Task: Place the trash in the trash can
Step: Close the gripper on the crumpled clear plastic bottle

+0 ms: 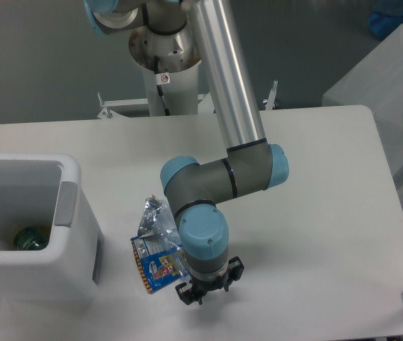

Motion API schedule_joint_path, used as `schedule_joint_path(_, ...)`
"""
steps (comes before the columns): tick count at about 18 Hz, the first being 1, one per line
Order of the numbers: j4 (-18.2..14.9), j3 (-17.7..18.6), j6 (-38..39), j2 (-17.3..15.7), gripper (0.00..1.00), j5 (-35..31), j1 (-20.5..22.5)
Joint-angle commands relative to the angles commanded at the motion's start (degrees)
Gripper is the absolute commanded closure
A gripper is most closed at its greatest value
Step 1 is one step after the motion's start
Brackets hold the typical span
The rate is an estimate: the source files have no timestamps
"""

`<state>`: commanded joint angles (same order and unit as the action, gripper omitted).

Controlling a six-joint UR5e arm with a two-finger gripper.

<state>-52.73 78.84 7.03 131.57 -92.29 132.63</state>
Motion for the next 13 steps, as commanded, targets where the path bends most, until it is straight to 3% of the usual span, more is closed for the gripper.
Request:
schedule_joint_path(8,0.0,0.09,0.18,-0.09,0.64,0.0,-0.44)
schedule_joint_path(13,0.0,-0.09,0.09,-0.52,0.68,0.0,-0.97)
